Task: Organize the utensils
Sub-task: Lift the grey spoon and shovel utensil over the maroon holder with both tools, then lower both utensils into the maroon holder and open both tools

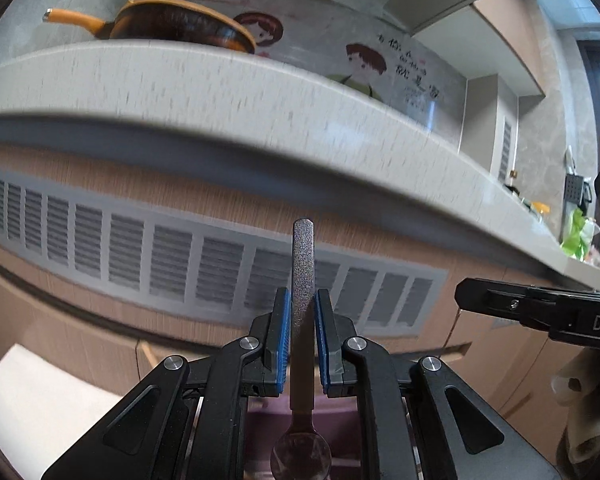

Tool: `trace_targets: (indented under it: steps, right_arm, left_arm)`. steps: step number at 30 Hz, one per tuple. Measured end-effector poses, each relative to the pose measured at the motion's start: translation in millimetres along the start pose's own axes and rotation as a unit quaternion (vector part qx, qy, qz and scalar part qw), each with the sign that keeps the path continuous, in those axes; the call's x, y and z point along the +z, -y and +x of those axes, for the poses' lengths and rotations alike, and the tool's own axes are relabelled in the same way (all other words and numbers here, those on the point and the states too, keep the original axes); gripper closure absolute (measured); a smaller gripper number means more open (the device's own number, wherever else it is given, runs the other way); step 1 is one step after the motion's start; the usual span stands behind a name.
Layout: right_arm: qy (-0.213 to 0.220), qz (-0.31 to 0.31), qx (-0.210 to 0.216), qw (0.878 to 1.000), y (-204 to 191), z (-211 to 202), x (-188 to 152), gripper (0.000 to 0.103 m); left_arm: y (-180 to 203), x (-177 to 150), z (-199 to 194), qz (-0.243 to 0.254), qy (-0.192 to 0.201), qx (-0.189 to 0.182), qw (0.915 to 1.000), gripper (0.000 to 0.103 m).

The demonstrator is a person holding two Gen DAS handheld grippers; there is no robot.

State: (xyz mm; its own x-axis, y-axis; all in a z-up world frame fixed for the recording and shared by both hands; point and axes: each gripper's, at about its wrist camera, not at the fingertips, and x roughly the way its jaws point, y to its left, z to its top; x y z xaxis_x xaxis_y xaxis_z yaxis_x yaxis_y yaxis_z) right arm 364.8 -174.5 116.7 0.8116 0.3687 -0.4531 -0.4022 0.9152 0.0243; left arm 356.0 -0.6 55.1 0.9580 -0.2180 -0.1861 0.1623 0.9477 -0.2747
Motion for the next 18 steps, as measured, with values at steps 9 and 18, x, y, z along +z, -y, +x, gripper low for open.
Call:
trace_targets:
  steps: [9, 18]
  right_arm:
    - [-0.046, 0.050, 0.048, 0.997, 18, -3, -10, 0.080]
    - [-0.007, -0.009, -0.029, 1.000, -19, -97, -32, 0.080]
  left_arm:
    - [-6, 10, -26, -0.011, -0.032, -0.001, 0.9994, 0.055]
    - [-33, 22, -109, 0.006, -0.107, 0.045, 0.9932, 0.054]
